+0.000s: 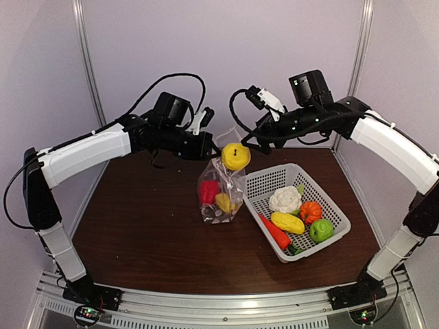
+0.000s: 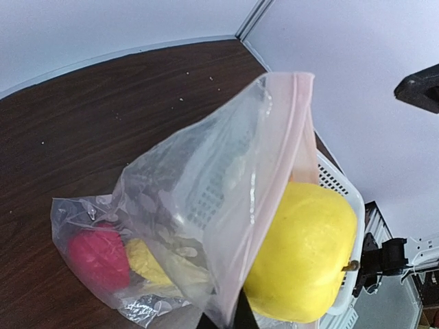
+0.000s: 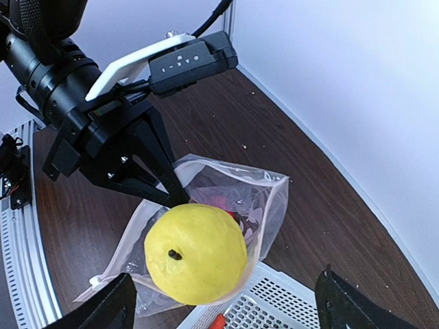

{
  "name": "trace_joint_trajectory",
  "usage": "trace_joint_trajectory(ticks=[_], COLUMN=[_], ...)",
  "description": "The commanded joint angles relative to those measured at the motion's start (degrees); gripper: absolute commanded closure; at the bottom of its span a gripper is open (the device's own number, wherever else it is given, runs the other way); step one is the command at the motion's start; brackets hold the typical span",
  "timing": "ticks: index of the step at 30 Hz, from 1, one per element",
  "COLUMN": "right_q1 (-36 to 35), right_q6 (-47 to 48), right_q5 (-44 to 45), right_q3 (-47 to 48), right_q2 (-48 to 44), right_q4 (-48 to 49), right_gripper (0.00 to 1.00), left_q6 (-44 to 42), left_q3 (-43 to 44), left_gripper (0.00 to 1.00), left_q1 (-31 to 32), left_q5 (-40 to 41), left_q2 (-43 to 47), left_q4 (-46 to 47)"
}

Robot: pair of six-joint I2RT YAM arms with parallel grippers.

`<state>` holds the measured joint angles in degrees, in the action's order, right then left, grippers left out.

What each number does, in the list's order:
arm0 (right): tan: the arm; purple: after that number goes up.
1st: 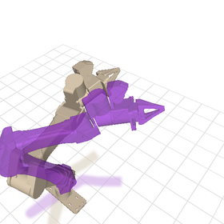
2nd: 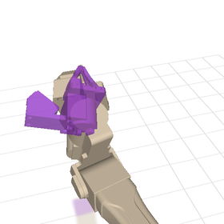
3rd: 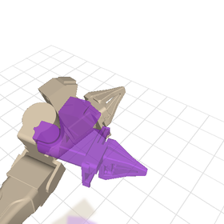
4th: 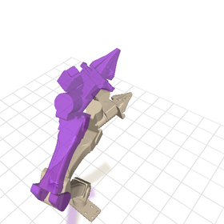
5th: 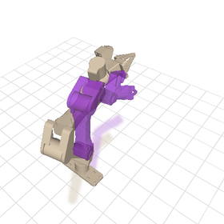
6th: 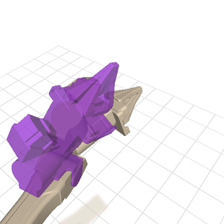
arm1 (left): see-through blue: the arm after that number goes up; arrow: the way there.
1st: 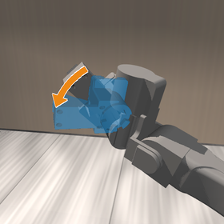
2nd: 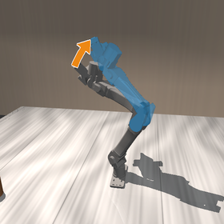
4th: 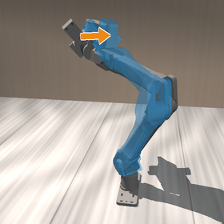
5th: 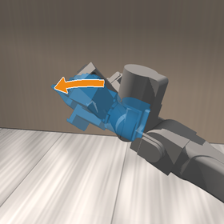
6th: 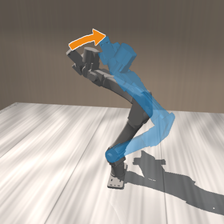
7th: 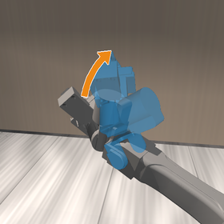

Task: Place the food in the zip-top bag and seal the zipper
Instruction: Place the fake fruit in the zipper food storage bag.

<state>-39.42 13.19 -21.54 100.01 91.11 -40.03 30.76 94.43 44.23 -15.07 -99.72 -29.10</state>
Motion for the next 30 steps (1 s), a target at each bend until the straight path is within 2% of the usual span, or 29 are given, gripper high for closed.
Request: trace_joint_trajectory(ticks=[1,4,8,12,17,19,21,23,25,26,28,30], right_q1=[-0.24,-0.31,-0.62,-0.64,-0.66,-0.47,0.44,2.00,4.79,6.66,10.37,13.49], right_q6=[0.74,-1.37,-2.19,-3.56,-2.32,0.01,3.14,4.91,6.19,6.61,7.34,8.36], right_q5=[6.74,10.31,13.61,12.08,11.34,9.22,5.03,2.81,2.22,2.22,3.16,3.33], right_q3=[-3.01,-2.35,3.15,5.86,4.25,1.56,-1.42,-3.66,-7.59,-10.59,-16.03,-19.90], right_q2=[0.55,4.09,12.36,14.00,6.77,0.61,-5.32,-10.26,-14.22,-15.95,-17.59,-17.60], right_q4=[0.07,1.65,-1.66,-2.41,-2.16,-2.03,-2.44,-4.01,-5.15,-4.87,-5.05,-6.50], right_gripper=[0.07,0.07,0.07,0.07,0.06,0.06,0.06,0.05,0.06,0.06,0.08,0.13], left_q6=[-0.15,0.03,-0.26,-0.27,-0.98,-3.06,-8.15,-14.91,-20.24,-21.68,-21.05,-20.44], left_q3=[1.19,1.38,1.86,0.87,0.37,2.37,8.27,19.95,25.96,25.15,25.50,26.92], left_gripper=[1.00,1.00,1.00,1.00,1.00,1.00,1.00,1.00,1.00,1.00,1.00,1.00], left_q1=[-1.12,-0.68,-0.56,-0.55,-0.63,-1.03,-2.47,-4.41,-5.27,-5.29,-5.08,-4.07], left_q5=[-2.12,-1.63,-0.93,-1.00,0.62,4.28,9.42,18.10,25.27,23.26,13.49,11.62], left_q2=[-1.27,-1.26,-0.56,0.20,0.91,0.38,-1.17,-3.75,-4.62,-4.32,-5.99,-8.70], left_q4=[0.71,0.89,0.23,0.14,-0.33,-3.13,-10.70,-24.55,-29.60,-28.68,-29.92,-33.22])
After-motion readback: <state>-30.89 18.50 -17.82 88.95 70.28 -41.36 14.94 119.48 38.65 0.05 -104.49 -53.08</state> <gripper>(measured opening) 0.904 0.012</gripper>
